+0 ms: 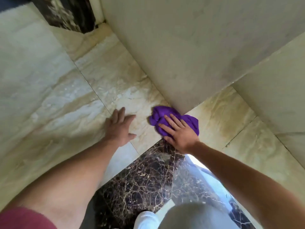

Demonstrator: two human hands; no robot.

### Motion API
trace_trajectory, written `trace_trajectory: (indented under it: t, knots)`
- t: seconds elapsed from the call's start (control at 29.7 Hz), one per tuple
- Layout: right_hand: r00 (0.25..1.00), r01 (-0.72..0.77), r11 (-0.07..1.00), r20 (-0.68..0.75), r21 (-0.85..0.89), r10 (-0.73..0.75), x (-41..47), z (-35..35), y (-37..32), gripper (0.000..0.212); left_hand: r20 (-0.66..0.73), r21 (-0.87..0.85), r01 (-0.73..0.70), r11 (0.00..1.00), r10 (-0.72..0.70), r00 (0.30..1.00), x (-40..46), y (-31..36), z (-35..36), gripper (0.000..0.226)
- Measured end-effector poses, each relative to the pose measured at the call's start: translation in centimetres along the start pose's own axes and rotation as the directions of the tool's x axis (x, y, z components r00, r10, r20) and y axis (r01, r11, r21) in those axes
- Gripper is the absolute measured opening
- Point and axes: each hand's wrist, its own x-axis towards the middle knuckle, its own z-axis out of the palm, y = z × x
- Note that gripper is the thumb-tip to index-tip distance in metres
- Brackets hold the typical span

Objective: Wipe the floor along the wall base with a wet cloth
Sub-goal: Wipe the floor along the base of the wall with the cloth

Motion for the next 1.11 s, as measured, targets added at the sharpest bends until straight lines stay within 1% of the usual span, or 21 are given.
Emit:
trace_trajectory:
  t: [0.03, 0.07, 0.13, 0.17, 0.24, 0.3, 0.34, 0.37, 0.47, 0.51, 0.54, 0.57, 0.64, 0.67, 0.77, 0.81, 0.88, 0.98, 1.11]
  knots:
    - [0.996, -0.077, 0.997, -0.049, 0.021, 0.077, 1.7, 0.1, -1.0, 0.058, -0.016, 0.004, 0.017, 1.0, -0.017, 1.0, 0.1, -0.4, 0.3, 0.091]
    - [0.985, -0.157, 0.985, -0.067, 0.073, 0.162, 3.2, -0.3, -1.8, 0.058, -0.002, -0.006, 0.025, 1.0, -0.025, 1.0, 0.2, -0.5, 0.1, 0.09]
    - [0.965, -0.257, 0.953, -0.003, 0.163, 0.261, 4.7, -1.8, -3.7, 0.059, 0.082, 0.009, 0.033, 0.999, -0.034, 0.996, -1.3, -0.4, -1.3, 0.088]
    - [0.957, -0.288, 0.941, 0.024, 0.178, 0.288, 5.2, -2.4, -4.2, 0.061, 0.093, 0.017, 0.037, 0.999, -0.039, 0.995, -2.2, -0.5, -2.4, 0.087]
    - [0.954, -0.297, 0.935, 0.101, 0.192, 0.282, 6.4, -4.3, -4.7, 0.064, 0.09, 0.082, 0.016, 0.997, -0.024, 0.996, -4.0, -1.6, -5.7, 0.086]
    - [0.944, -0.309, 0.932, 0.182, 0.187, 0.276, 8.0, -6.2, -4.6, 0.068, 0.079, 0.183, 0.008, 0.983, -0.023, 0.997, -4.3, -3.5, -9.5, 0.087]
    - [0.938, -0.315, 0.933, 0.209, 0.176, 0.277, 8.2, -6.1, -4.6, 0.069, 0.068, 0.203, 0.034, 0.979, -0.048, 0.996, -4.4, -4.1, -10.2, 0.088]
    - [0.934, -0.334, 0.926, 0.189, 0.174, 0.302, 9.4, -6.9, -4.9, 0.069, 0.038, 0.223, 0.036, 0.974, -0.045, 0.998, -3.5, -5.3, -12.4, 0.09]
    - [0.944, -0.328, 0.923, 0.112, 0.203, 0.311, 10.3, -7.1, -5.9, 0.068, 0.046, 0.235, 0.04, 0.971, -0.052, 0.998, -1.9, -7.2, -13.4, 0.095]
    - [0.944, -0.328, 0.921, 0.11, 0.209, 0.311, 10.0, -6.9, -6.2, 0.07, 0.065, 0.241, 0.046, 0.969, -0.063, 0.996, -1.5, -7.5, -13.0, 0.097]
    - [0.942, -0.332, 0.92, 0.119, 0.209, 0.314, 9.6, -6.9, -5.8, 0.072, 0.093, 0.239, 0.035, 0.97, -0.059, 0.994, -0.6, -7.5, -12.6, 0.099]
    - [0.934, -0.35, 0.915, 0.158, 0.203, 0.322, 8.9, -6.4, -5.2, 0.074, 0.129, 0.202, 0.027, 0.979, -0.054, 0.99, 0.4, -7.4, -11.8, 0.102]
    - [0.93, -0.352, 0.918, 0.182, 0.181, 0.32, 6.9, -5.4, -4.1, 0.075, 0.135, 0.143, 0.02, 0.989, -0.04, 0.99, 1.5, -7.2, -10.6, 0.108]
    - [0.94, -0.331, 0.928, 0.146, 0.171, 0.308, 6.1, -4.8, -3.7, 0.073, 0.116, 0.128, 0.02, 0.992, -0.035, 0.993, 2.0, -7.5, -9.9, 0.11]
    - [0.965, -0.253, 0.961, -0.039, 0.108, 0.259, 5.5, -2.3, -3.1, 0.064, 0.025, 0.099, 0.003, 0.995, -0.006, 1.0, 3.7, -9.8, -7.2, 0.11]
    - [0.967, -0.229, 0.969, -0.09, 0.087, 0.237, 5.7, -1.8, -3.1, 0.061, 0.011, 0.105, -0.011, 0.994, 0.01, 1.0, 4.0, -10.4, -6.7, 0.11]
    - [0.958, -0.233, 0.969, -0.153, 0.083, 0.243, 6.6, -1.0, -3.4, 0.058, 0.015, 0.125, -0.036, 0.992, 0.034, 0.999, 4.2, -11.5, -5.8, 0.116]
    - [0.94, -0.259, 0.958, -0.195, 0.122, 0.279, 10.5, -1.0, -4.3, 0.057, -0.012, 0.139, -0.045, 0.989, 0.048, 0.999, 4.4, -12.5, -4.4, 0.125]
    - [0.933, -0.242, 0.953, -0.227, 0.183, 0.28, 17.5, -3.2, -5.2, 0.059, -0.024, 0.121, -0.017, 0.993, 0.02, 1.0, 4.1, -12.1, -4.0, 0.125]
